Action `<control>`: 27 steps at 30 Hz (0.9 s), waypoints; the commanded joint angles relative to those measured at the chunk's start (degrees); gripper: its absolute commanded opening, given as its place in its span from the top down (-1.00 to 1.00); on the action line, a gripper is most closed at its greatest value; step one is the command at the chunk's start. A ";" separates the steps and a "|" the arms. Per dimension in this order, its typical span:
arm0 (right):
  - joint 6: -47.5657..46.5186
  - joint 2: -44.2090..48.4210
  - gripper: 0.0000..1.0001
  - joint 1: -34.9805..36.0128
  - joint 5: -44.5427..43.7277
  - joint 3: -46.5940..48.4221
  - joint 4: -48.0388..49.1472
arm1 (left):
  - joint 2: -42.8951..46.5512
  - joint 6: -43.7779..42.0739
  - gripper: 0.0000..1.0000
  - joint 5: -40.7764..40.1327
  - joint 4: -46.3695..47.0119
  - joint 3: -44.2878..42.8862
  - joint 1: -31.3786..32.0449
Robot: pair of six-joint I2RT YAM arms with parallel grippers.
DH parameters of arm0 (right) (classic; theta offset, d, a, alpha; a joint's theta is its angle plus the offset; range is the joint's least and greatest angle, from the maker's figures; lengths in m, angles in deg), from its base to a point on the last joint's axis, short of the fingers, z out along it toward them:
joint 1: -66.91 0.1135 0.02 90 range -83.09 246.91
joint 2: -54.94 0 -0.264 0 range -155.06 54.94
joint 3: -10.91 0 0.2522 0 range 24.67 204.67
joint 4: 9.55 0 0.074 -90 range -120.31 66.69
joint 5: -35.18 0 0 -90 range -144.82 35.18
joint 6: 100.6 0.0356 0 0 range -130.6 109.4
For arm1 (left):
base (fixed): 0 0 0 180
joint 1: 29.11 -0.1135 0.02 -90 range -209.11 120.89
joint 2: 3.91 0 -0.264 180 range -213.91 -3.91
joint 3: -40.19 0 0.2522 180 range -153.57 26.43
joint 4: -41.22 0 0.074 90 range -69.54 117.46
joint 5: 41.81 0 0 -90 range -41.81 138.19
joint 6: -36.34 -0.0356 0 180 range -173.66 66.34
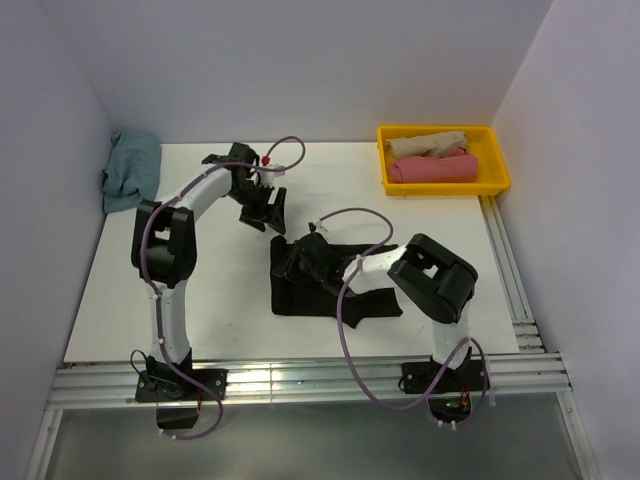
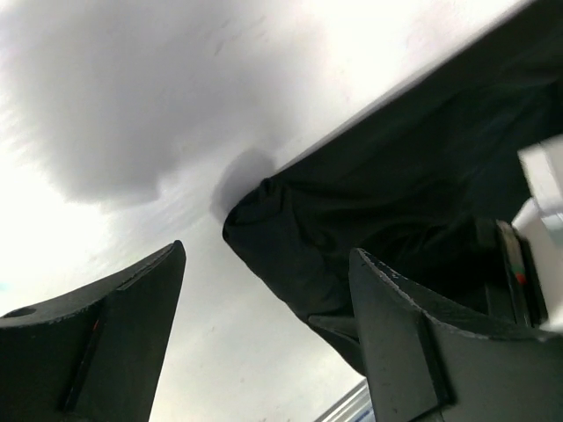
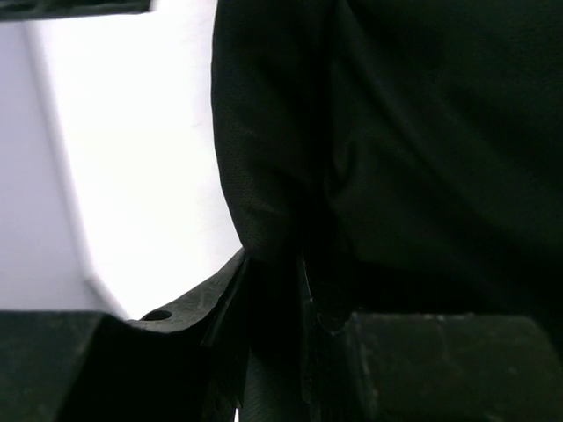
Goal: Roll the t-shirts
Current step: Roll the tshirt
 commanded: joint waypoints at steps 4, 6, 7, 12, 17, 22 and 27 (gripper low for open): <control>9.17 -5.75 0.53 -1.18 13.09 -2.15 25.06 | 6.06 -3.44 -0.61 5.67 1.96 6.02 -2.88; 11.10 -6.90 0.53 -1.36 13.62 -1.89 26.38 | 6.24 -3.62 -0.61 5.85 2.48 7.96 -3.67; 11.72 -7.69 0.53 -1.36 13.62 -2.23 27.00 | 6.33 -3.97 -0.61 5.59 2.66 9.01 -3.76; 13.83 -8.58 0.55 -1.98 13.36 -3.99 27.89 | 6.33 -3.36 -0.57 3.40 4.24 12.09 -3.76; 13.74 -8.05 0.60 -2.07 12.30 -4.35 25.51 | 8.08 -1.95 -0.58 -1.17 5.91 13.41 -3.85; 15.41 -8.32 0.63 -2.15 10.81 -5.14 25.86 | 10.54 -0.01 -0.69 -2.94 7.75 14.02 -5.25; 16.47 -8.32 0.67 -2.07 9.84 -6.45 26.74 | 10.64 2.10 -0.70 -1.09 6.88 14.73 -7.10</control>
